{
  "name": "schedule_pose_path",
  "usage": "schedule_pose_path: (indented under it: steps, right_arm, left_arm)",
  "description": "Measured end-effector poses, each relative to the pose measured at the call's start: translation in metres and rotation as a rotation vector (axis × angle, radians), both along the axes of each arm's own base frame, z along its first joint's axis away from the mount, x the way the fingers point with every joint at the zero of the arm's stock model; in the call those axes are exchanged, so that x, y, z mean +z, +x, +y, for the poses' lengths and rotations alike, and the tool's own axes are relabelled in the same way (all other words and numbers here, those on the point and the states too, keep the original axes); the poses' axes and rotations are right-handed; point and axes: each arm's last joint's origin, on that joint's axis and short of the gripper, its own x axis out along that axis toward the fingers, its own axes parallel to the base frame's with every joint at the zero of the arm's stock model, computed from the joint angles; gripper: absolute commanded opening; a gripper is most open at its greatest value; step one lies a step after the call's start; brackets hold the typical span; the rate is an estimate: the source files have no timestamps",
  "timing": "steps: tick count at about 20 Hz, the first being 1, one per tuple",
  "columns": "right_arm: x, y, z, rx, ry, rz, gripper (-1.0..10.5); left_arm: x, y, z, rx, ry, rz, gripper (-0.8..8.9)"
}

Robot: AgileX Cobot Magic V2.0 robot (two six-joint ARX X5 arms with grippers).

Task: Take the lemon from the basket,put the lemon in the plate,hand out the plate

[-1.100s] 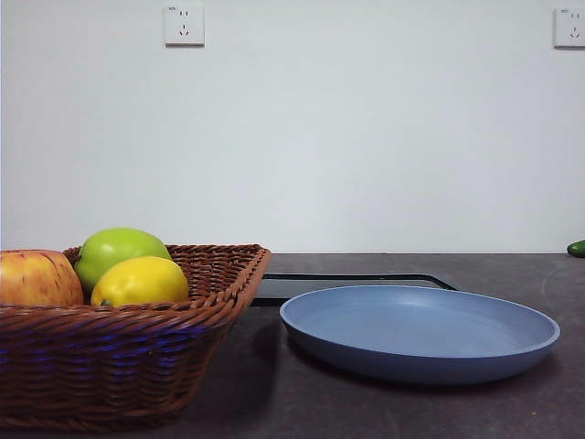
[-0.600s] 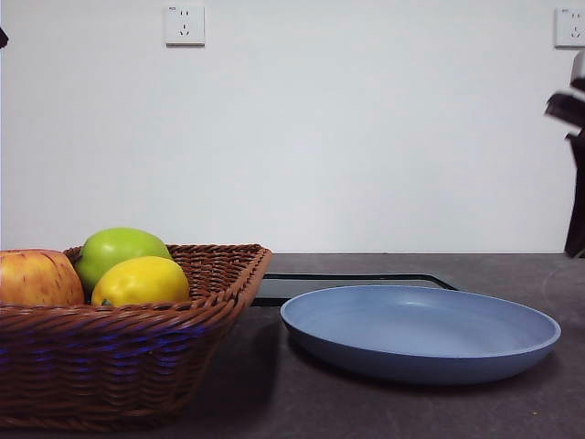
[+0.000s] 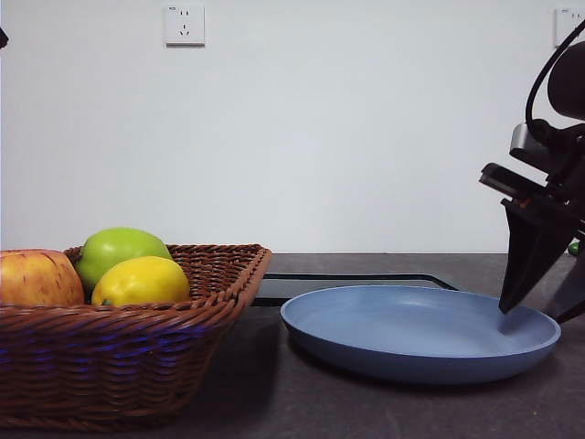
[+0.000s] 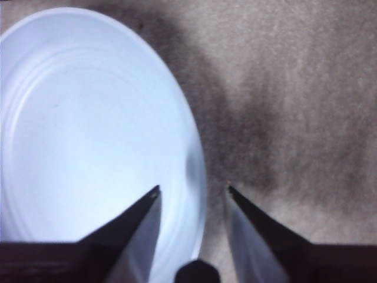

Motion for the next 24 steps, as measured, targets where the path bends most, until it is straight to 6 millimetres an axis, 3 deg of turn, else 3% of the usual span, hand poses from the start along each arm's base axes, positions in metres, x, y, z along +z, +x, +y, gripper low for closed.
schedule_pose_path:
  steps: [7, 10, 13, 19, 24]
  right_arm:
    - [-0.004, 0.002, 0.000, -0.009, 0.001, 0.010, 0.0]
    - [-0.004, 0.002, 0.000, -0.017, 0.004, 0.015, 0.0]
    - [-0.001, 0.000, -0.002, -0.027, 0.001, 0.037, 0.1]
    - [0.038, -0.011, -0.016, -0.075, 0.002, 0.007, 0.1]
    - [0.071, -0.029, -0.023, -0.079, 0.003, -0.058, 0.1]
  left_arm:
    - [0.000, 0.000, 0.000, -0.001, 0.000, 0.000, 0.40]
    - [0.000, 0.000, 0.000, -0.001, -0.001, 0.002, 2.81]
    - [0.000, 0.000, -0.001, -0.001, -0.008, 0.008, 3.99]
    - [0.002, 0.004, -0.014, -0.068, -0.016, 0.058, 4.02]
    - [0.015, 0.029, -0.044, -0.104, 0.117, 0.158, 4.02]
